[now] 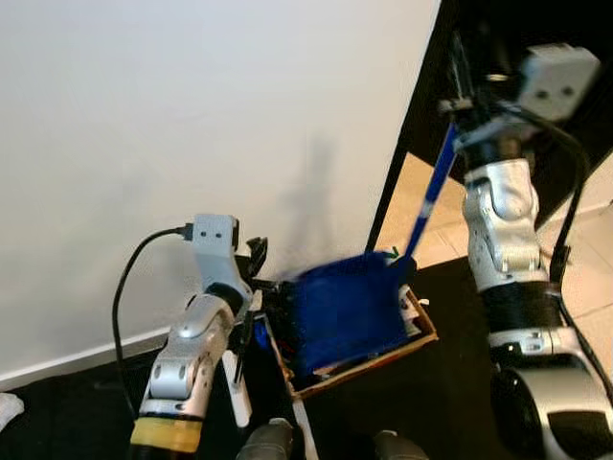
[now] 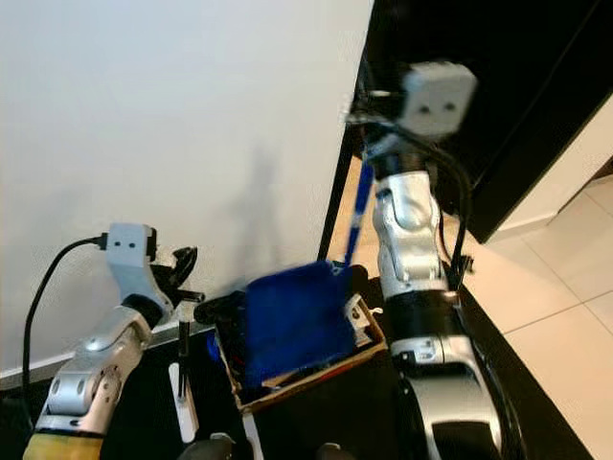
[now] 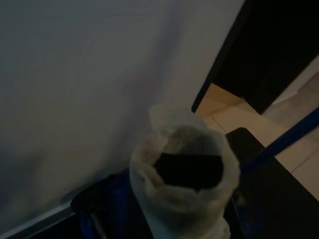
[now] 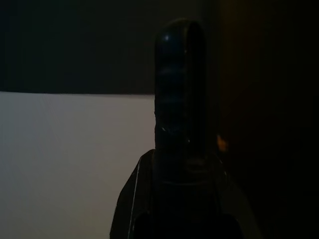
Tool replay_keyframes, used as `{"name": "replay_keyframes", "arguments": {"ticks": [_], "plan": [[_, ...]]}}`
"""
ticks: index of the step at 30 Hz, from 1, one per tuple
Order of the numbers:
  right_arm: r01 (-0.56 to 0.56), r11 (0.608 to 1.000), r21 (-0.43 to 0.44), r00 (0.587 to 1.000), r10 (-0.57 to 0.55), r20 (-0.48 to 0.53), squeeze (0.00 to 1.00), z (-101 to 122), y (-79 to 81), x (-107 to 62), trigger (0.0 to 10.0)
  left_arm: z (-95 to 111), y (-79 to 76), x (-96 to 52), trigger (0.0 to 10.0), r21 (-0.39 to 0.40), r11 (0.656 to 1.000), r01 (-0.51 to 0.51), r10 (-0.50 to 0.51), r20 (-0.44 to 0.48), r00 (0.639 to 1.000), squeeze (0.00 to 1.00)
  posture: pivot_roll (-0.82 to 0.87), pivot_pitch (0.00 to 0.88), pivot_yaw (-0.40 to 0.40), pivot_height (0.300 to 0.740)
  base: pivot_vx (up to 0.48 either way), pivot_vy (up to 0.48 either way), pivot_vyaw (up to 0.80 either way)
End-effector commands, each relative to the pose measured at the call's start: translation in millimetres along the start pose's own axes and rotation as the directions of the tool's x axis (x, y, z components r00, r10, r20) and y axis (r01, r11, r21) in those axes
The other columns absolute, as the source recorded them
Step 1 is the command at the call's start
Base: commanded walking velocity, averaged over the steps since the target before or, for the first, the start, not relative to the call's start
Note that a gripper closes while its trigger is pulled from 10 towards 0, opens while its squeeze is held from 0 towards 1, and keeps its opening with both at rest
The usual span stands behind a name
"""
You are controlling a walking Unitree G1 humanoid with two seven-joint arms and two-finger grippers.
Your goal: Sweep floor
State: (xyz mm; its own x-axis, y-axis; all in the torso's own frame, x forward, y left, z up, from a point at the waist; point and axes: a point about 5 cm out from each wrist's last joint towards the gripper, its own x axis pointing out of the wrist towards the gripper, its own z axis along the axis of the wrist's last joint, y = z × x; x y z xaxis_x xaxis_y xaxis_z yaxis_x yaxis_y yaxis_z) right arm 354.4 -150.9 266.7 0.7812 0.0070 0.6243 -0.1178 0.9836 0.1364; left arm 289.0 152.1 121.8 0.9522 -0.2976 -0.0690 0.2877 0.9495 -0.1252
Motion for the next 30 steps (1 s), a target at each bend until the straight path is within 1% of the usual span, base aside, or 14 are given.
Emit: {"name": "replay_keyframes", "arguments": {"ticks": [1, 2, 4, 8, 10, 11, 12, 15, 16, 17, 18, 20, 23, 30], "plan": [[0.02, 0.999, 0.046, 0.997, -0.023, 0.075, 0.0, 19, -1.9, 4.2, 10.0, 0, 0.7, 0.4, 10.0, 0.027, 1.0, 0.003, -0.003, -0.008, 1.0, 0.0, 0.14, 0.076, 0.028, 0.74, 0.0, 0.0, 0.0], [0.039, 0.994, 0.097, 0.997, -0.046, 0.068, 0.0, 20, -2.0, 0.4, 10.0, 1, -0.2, 0.3, 10.0, 0.027, 1.0, 0.006, -0.006, -0.009, 1.0, 0.0, 0.13, 0.079, 0.036, 0.74, 0.0, 0.0, 0.0], [0.05, 0.99, 0.132, 0.996, -0.059, 0.064, 0.0, 20, -1.8, -2.0, 10.0, 1, -0.9, 0.3, 10.0, 0.027, 1.0, 0.007, -0.007, -0.01, 1.0, 0.0, 0.13, 0.079, 0.036, 0.74, 0.0, 0.0, 0.0], [0.043, 0.987, 0.157, 0.997, -0.053, 0.058, 0.0, 20, 1.3, -5.4, 10.0, 1, -1.8, 0.1, 10.0, 0.029, 1.0, 0.012, -0.012, -0.013, 1.0, 0.0, 0.13, 0.082, 0.039, 0.74, 0.0, 0.0, 0.0], [0.008, 0.983, 0.181, 1.0, -0.012, 0.022, 0.0, 10, 16.5, -15.6, 10.0, -2, -3.2, -0.6, 10.0, 0.029, 0.999, 0.014, -0.013, -0.022, 1.0, 0.0, 0.13, 0.083, 0.035, 0.74, 0.0, 0.0, 0.0], [0.008, 0.983, 0.181, 1.0, -0.012, 0.022, 0.0, 10, 16.5, -15.6, 10.0, -2, -3.2, -0.6, 10.0, 0.029, 0.999, 0.014, -0.013, -0.022, 1.0, 0.0, 0.13, 0.083, 0.035, 0.74, 0.0, 0.0, 0.0], [-0.019, 0.978, 0.207, 1.0, 0.018, 0.007, 0.0, 5, 26.7, -21.0, 10.0, -4, -4.2, -1.5, 10.0, 0.017, 1.0, 0.015, -0.015, -0.031, 0.999, 0.0, 0.14, 0.082, 0.031, 0.74, 0.0, 0.0, 0.0], [-0.019, 0.978, 0.207, 1.0, 0.018, 0.007, 0.0, 5, 26.7, -21.0, 10.0, -4, -4.2, -1.5, 10.0, 0.017, 1.0, 0.015, -0.015, -0.031, 0.999, 0.0, 0.14, 0.082, 0.031, 0.74, 0.0, 0.0, 0.0], [-0.036, 0.968, 0.249, 0.999, 0.045, -0.031, 0.0, 5, 33.4, -26.6, 10.0, -6, -5.0, -2.3, 10.0, 0.008, 1.0, 0.021, -0.02, -0.039, 0.999, 0.0, 0.14, 0.082, 0.031, 0.74, 0.0, 0.0, 0.0], [-0.036, 0.968, 0.249, 0.999, 0.045, -0.031, 0.0, 5, 33.4, -26.6, 10.0, -6, -5.0, -2.3, 10.0, 0.008, 1.0, 0.021, -0.02, -0.039, 0.999, 0.0, 0.14, 0.082, 0.031, 0.74, 0.0, 0.0, 0.0], [-0.054, 0.954, 0.296, 0.995, 0.076, -0.064, 0.0, 4, 41.9, -30.8, 10.0, -7, -5.4, -3.7, 10.0, 0.004, 1.0, 0.018, -0.017, -0.044, 0.999, 0.0, 0.15, 0.093, 0.013, 0.74, 0.0, 0.0, 0.0], [-0.054, 0.954, 0.296, 0.995, 0.076, -0.064, 0.0, 4, 41.9, -30.8, 10.0, -7, -5.4, -3.7, 10.0, 0.004, 1.0, 0.018, -0.017, -0.044, 0.999, 0.0, 0.15, 0.093, 0.013, 0.74, 0.0, 0.0, 0.0], [-0.09, 0.933, 0.348, 0.986, 0.131, -0.098, 0.0, 5, 54.0, -34.3, 10.0, -8, -5.2, -6.2, 10.0, 0.013, 1.0, -0.001, 0.002, -0.044, 0.999, 0.0, 0.16, 0.089, 0.009, 0.74, 0.0, 0.0, 0.0], [-0.137, 0.913, 0.384, 0.977, 0.189, -0.101, 0.0, 4, 69.0, -33.8, 10.0, -8, -1.7, -6.3, 10.0, 0.028, 0.998, -0.052, 0.053, -0.037, 0.998, 0.0, 0.17, 0.096, -0.005, 0.74, 0.0, 0.0, 0.0]]}}
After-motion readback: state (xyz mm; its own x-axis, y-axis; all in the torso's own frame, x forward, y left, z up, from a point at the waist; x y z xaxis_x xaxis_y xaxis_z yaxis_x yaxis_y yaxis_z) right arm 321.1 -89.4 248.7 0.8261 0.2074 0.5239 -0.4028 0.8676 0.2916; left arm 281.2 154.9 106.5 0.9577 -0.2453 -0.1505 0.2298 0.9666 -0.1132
